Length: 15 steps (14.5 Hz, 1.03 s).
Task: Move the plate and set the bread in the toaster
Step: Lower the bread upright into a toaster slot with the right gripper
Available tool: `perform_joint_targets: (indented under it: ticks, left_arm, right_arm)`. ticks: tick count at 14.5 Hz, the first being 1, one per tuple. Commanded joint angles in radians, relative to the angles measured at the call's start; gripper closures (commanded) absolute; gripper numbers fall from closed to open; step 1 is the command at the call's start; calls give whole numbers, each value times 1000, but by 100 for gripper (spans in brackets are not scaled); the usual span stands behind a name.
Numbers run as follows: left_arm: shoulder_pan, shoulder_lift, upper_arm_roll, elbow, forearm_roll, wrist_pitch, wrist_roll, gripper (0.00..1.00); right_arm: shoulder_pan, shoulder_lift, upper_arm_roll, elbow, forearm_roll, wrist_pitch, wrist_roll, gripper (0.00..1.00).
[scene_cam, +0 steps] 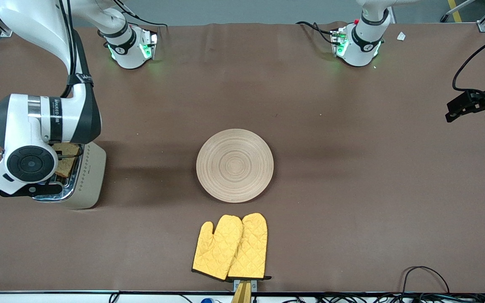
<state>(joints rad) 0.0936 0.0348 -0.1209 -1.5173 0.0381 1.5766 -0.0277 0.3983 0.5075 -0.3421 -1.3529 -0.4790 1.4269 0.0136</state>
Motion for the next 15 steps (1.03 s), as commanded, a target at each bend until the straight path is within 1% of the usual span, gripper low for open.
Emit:
perform_joint_targets:
  ticks: [1,13,15]
  left_arm:
    - [-3,14,-3,28,8,-1,11,0]
    - [3,4,-3,29,17,-7,11,0]
    - [1,2,-5,35,17,-12,11,0]
  right_arm:
    - [-7,2,6,-2,-23,9,-9,99]
    - [-7,-3,2,6,-35,-2,-57,99]
    - [-7,-3,3,8,-55,-2,-63,99]
